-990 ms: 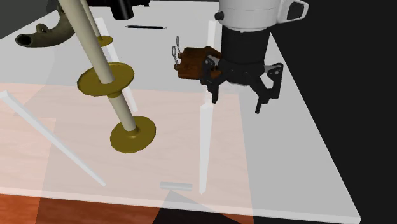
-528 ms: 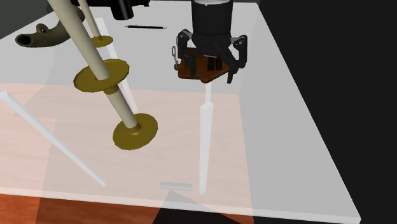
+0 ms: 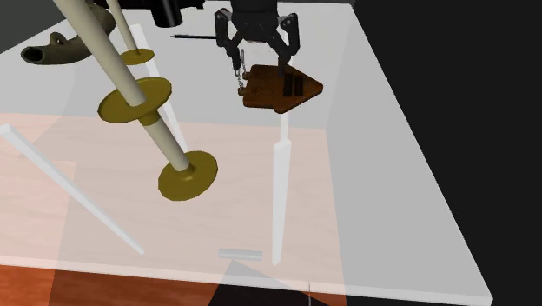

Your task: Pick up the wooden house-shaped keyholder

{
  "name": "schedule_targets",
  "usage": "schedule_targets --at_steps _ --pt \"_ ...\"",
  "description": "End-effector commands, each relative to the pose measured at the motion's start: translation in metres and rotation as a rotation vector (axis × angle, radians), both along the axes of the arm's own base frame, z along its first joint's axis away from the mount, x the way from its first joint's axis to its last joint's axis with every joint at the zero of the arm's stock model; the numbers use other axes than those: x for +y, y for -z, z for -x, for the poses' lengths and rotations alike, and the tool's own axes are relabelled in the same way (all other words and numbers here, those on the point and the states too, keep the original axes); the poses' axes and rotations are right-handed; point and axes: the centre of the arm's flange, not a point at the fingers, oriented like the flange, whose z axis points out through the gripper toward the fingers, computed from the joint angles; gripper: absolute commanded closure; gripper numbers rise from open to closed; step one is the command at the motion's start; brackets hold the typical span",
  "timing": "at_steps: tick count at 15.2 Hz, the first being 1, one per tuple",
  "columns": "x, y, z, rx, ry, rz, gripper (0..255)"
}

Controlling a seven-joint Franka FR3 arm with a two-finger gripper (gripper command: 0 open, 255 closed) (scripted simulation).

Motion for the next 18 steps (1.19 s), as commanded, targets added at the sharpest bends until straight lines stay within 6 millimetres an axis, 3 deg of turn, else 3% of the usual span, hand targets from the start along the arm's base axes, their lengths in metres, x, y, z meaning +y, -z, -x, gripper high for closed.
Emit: schedule_targets --at_steps 1,5,13,15,16,18 --pt "0.020 -0.007 -0.012 -0.011 -0.010 -0.007 0" --pt "0.062 -0.020 -0.035 -0.033 -0.031 -0.019 0" --pt "0.064 0.020 -0.036 -0.034 -0.032 -0.020 0" --pt "0.064 0.020 -0.036 -0.034 -0.032 -0.020 0" --pt "0.064 0.019 -0.037 -0.034 -0.032 -0.020 255" --pt "0.064 0.019 -0.037 -0.034 -0.032 -0.020 255"
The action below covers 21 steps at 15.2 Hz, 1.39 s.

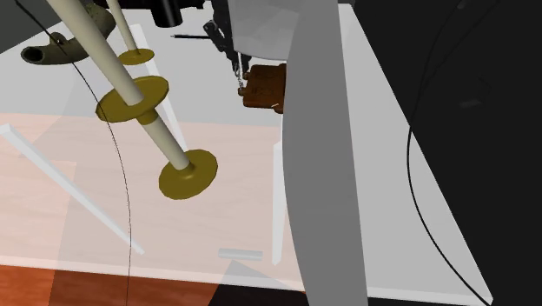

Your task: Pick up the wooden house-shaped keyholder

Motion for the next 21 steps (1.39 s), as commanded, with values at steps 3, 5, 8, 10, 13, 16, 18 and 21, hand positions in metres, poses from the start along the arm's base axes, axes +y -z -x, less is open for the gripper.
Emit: schedule_targets --at_steps 3,5,8,10,13,16,18,21 --pt "0.000 0.000 0.000 0.000 0.000 0.000 255" --pt "0.000 0.000 0.000 0.000 0.000 0.000 255" --pt "0.000 -0.004 0.001 0.000 0.000 0.000 255" --pt "0.000 -0.015 0.001 0.000 0.000 0.000 255" --pt "0.000 -0.031 0.001 0.000 0.000 0.000 255" --pt "0.000 -0.047 0.001 0.000 0.000 0.000 255" --pt "0.000 -0.057 0.001 0.000 0.000 0.000 255" --pt "0.000 -0.073 0.001 0.000 0.000 0.000 255"
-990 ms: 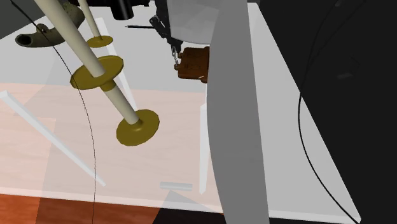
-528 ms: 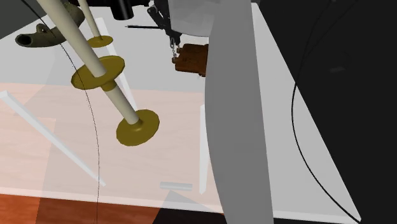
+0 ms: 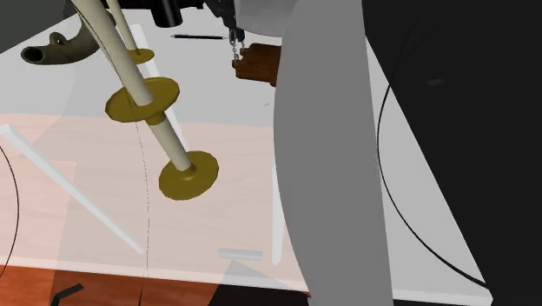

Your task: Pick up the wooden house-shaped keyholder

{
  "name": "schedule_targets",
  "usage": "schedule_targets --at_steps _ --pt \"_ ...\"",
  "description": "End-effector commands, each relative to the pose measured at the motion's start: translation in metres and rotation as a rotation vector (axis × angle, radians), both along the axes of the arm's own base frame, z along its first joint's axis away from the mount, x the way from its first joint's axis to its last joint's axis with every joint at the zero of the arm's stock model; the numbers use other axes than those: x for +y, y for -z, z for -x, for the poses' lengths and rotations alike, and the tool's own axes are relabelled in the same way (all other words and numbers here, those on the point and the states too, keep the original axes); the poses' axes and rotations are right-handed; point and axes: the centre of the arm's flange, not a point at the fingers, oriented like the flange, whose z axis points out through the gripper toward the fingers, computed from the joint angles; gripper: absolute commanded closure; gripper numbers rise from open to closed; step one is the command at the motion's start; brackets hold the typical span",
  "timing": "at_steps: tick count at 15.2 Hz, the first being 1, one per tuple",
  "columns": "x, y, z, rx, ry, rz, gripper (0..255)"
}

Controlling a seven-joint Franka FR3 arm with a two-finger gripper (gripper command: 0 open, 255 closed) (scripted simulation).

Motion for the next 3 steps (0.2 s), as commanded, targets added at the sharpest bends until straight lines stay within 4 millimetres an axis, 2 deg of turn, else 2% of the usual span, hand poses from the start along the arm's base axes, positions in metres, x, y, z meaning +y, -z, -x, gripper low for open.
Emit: schedule_targets --at_steps 1,3 --pt "-0.0001 -0.0105 0.0001 0.000 0.000 0.000 255" --pt "-0.0001 -0.0112 0.0001 0.000 0.000 0.000 255"
